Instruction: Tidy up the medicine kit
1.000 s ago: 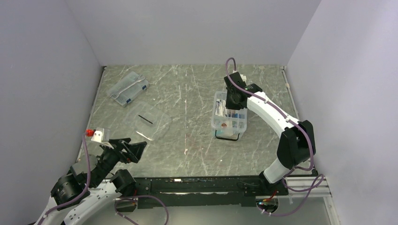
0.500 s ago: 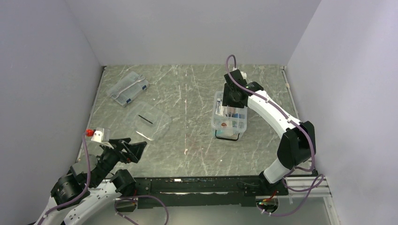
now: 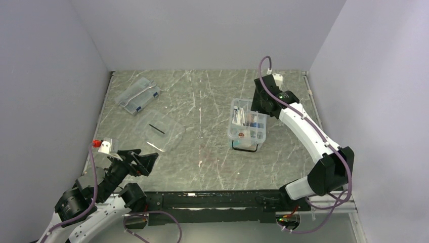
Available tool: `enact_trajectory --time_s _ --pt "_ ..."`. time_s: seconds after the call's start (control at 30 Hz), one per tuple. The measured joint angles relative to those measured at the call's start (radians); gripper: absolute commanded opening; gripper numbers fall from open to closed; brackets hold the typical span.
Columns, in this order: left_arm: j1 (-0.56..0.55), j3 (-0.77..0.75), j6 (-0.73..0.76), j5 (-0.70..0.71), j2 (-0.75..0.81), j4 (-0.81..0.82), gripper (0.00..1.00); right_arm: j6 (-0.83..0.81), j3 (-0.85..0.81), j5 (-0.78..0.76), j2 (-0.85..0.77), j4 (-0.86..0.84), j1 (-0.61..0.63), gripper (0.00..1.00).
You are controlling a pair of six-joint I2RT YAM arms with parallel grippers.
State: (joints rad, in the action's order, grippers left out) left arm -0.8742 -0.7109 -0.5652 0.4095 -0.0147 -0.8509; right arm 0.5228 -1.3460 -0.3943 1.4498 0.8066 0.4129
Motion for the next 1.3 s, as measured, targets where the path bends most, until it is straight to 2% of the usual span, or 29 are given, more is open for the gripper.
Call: enact_trajectory --time_s 0.23,0.6,0.67,0.8,0.83,1.3 --pt "0.000 0.000 0.000 0.000 0.000 0.000 0.99 0.001 0.101 -0.009 -0.048 -0.022 -0.092 0.54" --pt "0.000 0.000 0.000 0.000 0.000 0.000 0.99 0.023 0.168 0.043 -0.049 -0.094 -0.257 0.37" --pt "0.000 0.000 0.000 0.000 0.000 0.000 0.99 0.029 0.168 0.055 -0.044 -0.108 -0.277 0.29" --pt "0.000 0.000 0.000 0.000 0.000 0.000 0.99 0.039 0.167 0.073 -0.008 -0.135 -0.289 0.05" --pt "0.000 0.000 0.000 0.000 0.000 0.000 0.99 0.043 0.167 0.082 0.008 -0.143 -0.289 0.01" --pt "0.000 0.000 0.000 0.000 -0.002 0.000 0.99 0.084 0.121 0.166 0.179 -0.226 -0.288 0.00"
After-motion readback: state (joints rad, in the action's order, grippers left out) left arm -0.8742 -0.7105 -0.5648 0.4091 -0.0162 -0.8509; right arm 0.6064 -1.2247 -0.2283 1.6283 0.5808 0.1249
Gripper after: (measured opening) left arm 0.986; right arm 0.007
